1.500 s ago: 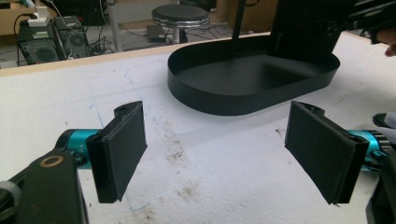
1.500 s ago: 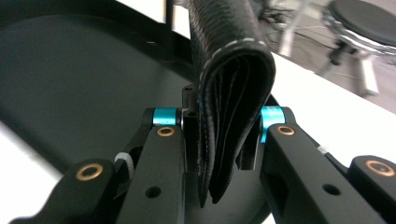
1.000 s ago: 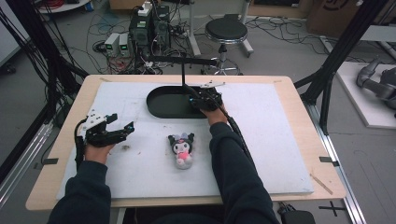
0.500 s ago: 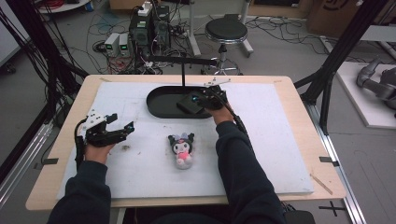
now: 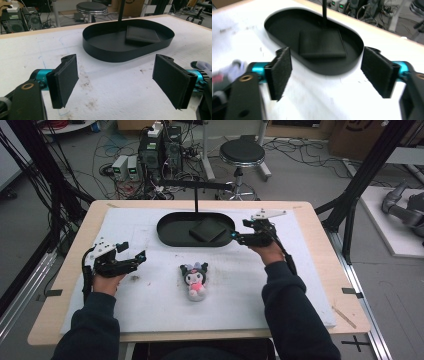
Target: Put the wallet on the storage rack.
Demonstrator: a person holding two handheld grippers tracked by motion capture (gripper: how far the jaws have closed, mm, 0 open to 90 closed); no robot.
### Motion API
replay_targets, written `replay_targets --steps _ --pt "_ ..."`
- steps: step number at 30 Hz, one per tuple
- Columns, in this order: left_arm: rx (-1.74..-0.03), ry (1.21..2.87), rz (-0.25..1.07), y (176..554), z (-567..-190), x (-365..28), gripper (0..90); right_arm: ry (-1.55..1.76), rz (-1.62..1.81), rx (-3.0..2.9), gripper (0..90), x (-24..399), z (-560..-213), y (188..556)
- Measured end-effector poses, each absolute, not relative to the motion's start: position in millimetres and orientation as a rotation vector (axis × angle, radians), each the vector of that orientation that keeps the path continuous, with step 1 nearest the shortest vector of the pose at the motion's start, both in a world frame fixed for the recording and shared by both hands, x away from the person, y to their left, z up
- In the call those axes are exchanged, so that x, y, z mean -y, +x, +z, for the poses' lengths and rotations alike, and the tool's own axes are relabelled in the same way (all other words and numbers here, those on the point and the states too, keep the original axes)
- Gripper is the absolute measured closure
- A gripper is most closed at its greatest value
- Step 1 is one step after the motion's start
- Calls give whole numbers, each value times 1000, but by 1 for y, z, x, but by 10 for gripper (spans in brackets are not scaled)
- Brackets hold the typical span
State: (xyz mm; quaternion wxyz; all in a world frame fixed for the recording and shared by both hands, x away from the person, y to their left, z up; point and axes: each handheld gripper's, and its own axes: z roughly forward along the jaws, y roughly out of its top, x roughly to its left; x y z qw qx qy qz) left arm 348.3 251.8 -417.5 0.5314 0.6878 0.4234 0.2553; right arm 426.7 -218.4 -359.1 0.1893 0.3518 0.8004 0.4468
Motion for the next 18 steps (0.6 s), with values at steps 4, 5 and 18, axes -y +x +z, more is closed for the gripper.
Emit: replay_targets --steps 4,5,18 --pt "-1013 1631 601 347 -416 -250 204 972 1211 -2235 227 246 -372 398" --pt "-1016 1628 600 347 -416 -250 204 984 1185 -2216 221 259 -382 386" --pt "-1018 1647 625 346 -415 -245 213 1022 1145 -2150 221 283 -395 366"
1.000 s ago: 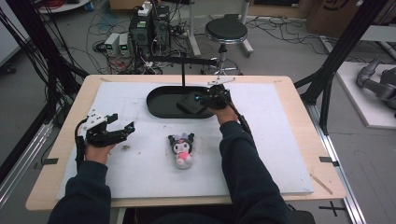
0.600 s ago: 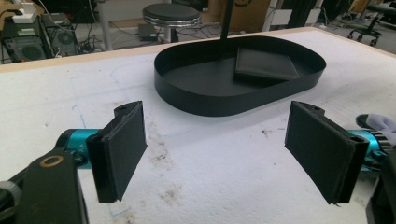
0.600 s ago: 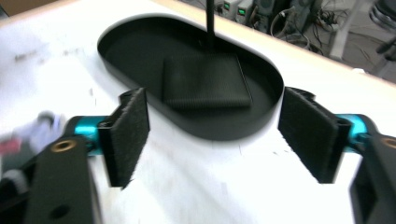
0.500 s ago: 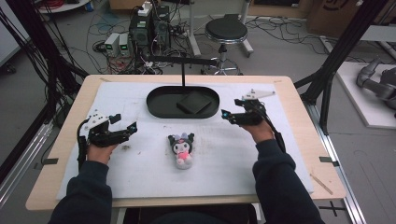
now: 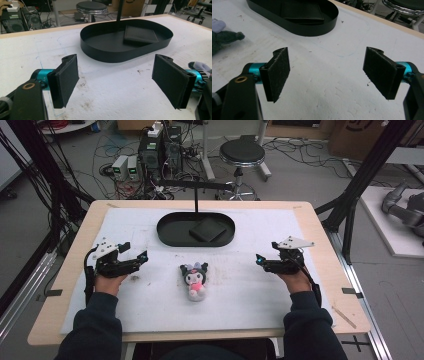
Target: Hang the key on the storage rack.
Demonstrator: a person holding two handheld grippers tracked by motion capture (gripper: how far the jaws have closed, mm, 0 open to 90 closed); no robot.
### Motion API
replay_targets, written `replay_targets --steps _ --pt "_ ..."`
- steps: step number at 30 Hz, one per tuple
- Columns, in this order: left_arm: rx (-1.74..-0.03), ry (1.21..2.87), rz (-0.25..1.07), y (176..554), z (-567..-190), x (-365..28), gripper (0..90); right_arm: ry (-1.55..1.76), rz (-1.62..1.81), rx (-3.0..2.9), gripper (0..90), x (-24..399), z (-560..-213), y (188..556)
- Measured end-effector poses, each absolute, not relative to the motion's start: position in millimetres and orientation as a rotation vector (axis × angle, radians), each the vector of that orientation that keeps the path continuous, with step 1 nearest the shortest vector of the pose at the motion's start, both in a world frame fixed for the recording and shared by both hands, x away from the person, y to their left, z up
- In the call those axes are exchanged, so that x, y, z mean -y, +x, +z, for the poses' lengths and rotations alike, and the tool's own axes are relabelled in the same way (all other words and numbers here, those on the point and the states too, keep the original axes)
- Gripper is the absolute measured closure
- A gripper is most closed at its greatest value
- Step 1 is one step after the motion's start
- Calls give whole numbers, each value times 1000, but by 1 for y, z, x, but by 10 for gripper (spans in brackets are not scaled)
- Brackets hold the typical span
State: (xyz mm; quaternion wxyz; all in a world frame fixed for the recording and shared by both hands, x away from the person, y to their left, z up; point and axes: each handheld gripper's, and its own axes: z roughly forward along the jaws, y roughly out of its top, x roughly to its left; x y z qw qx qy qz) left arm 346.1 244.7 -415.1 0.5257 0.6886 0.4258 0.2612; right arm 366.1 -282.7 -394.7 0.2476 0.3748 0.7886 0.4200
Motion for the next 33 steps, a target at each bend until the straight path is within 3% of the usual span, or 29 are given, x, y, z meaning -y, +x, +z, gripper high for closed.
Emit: replay_targets --steps 15,33 --pt "-1011 1634 534 339 -410 -213 213 1050 1142 -2102 222 297 -394 363" --pt "-1004 1802 390 326 -417 -113 213 1086 1131 -2072 222 308 -395 361"
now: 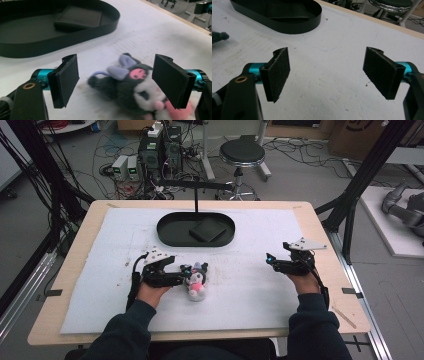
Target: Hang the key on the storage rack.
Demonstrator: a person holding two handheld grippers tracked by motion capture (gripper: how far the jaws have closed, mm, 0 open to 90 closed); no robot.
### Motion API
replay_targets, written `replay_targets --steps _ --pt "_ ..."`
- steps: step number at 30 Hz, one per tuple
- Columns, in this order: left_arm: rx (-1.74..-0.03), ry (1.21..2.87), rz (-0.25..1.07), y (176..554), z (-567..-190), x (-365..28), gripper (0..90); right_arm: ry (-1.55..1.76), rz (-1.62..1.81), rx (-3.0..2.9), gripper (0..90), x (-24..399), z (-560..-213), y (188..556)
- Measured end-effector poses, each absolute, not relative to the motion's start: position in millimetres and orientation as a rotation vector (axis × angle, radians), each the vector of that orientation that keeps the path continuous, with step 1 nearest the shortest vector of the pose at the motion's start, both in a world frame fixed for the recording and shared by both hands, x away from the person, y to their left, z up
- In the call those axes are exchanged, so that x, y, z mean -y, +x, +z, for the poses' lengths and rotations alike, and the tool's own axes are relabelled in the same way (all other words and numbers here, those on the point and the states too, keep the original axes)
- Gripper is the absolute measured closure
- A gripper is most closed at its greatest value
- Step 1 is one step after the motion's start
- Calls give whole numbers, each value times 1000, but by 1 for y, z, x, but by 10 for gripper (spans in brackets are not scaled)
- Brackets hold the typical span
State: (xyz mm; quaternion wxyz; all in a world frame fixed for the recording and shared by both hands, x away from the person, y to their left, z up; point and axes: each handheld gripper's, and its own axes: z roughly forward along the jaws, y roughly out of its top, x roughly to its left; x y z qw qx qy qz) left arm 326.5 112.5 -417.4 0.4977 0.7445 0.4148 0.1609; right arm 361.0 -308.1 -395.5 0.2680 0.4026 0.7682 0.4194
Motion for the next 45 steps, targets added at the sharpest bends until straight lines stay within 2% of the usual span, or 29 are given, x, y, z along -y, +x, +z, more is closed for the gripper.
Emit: replay_targets --steps 3,6,10,12,14,17,27,28,29,31,32,35,39,45 --pt "-1053 1876 365 328 -425 -94 212 1079 1127 -2081 222 305 -396 360" --pt "-1061 1919 327 329 -433 -83 173 1067 1121 -2090 226 303 -396 360" --pt "-1042 1919 316 328 -436 -79 176 1072 1119 -2090 226 303 -396 360" --pt "-1041 1914 258 332 -437 -84 204 1070 1120 -2090 226 304 -396 361" --pt "-1001 1920 193 335 -438 -88 287 1071 1121 -2091 226 304 -397 361" --pt "-978 1935 120 341 -437 -95 346 1073 1124 -2093 226 303 -397 361" --pt "-824 2024 -3 365 -430 -144 368 1073 1129 -2100 231 304 -397 362" --pt "-828 2024 19 365 -430 -147 329 1070 1128 -2104 233 303 -397 362" --pt "-879 2006 47 365 -428 -148 329 1070 1128 -2104 233 303 -397 362" --pt "-999 1950 119 363 -423 -149 240 1065 1126 -2108 234 302 -397 362" --pt "-1023 1904 187 358 -416 -150 220 1065 1126 -2108 235 302 -398 362" --pt "-1088 1863 313 344 -403 -148 220 1067 1132 -2109 239 303 -397 362" --pt "-1238 1872 392 322 -408 -137 220 1067 1131 -2107 239 303 -397 363" --pt "-1282 1925 411 321 -425 -112 220 1062 1133 -2111 241 303 -397 363"
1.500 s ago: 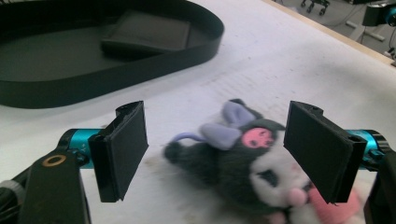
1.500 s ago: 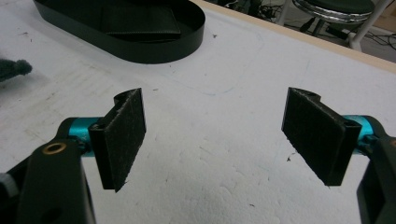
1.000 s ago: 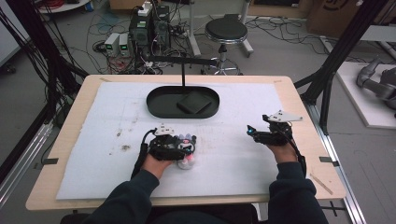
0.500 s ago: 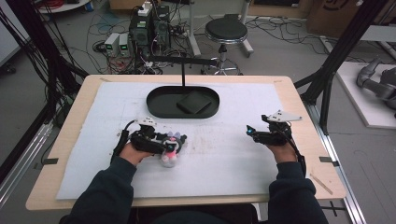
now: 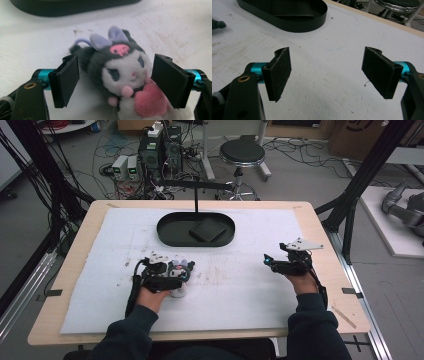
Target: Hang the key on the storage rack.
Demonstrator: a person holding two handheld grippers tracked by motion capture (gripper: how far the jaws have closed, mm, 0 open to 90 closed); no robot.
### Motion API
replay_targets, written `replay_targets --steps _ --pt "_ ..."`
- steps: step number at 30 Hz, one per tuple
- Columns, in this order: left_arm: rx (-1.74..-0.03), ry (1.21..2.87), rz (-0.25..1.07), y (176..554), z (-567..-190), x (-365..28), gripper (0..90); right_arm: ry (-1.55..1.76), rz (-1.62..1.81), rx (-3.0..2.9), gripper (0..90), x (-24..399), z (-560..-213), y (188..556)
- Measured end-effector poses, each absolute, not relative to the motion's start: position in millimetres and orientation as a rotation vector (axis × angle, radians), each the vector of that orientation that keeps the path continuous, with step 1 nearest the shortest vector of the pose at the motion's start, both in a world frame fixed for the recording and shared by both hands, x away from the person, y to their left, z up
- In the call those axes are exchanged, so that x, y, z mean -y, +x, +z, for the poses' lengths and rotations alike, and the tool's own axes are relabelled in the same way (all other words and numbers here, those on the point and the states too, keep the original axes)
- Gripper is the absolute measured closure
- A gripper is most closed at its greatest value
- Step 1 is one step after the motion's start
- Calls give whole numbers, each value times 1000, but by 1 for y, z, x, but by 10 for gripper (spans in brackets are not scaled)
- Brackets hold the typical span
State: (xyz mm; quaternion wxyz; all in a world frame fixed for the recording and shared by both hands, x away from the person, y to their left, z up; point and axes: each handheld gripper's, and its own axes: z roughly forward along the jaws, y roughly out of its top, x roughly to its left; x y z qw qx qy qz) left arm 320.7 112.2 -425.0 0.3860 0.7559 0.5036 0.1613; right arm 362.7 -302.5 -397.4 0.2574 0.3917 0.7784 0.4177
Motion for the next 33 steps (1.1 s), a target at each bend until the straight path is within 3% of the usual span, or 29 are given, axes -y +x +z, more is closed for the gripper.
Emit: replay_targets --steps 4,5,13,23,33 --pt "-1226 2006 437 326 -433 -107 195 1056 1133 -2117 241 301 -398 363" --pt "-1204 2021 421 328 -434 -111 281 1054 1132 -2118 241 302 -398 364" --pt "-1106 2008 294 343 -424 -131 351 1069 1140 -2110 241 304 -398 363" --pt "-1058 1869 257 369 -370 -172 360 1079 1152 -2102 241 305 -397 365" --pt "-1027 1779 235 421 -308 -212 361 1085 1182 -2092 241 306 -397 367"
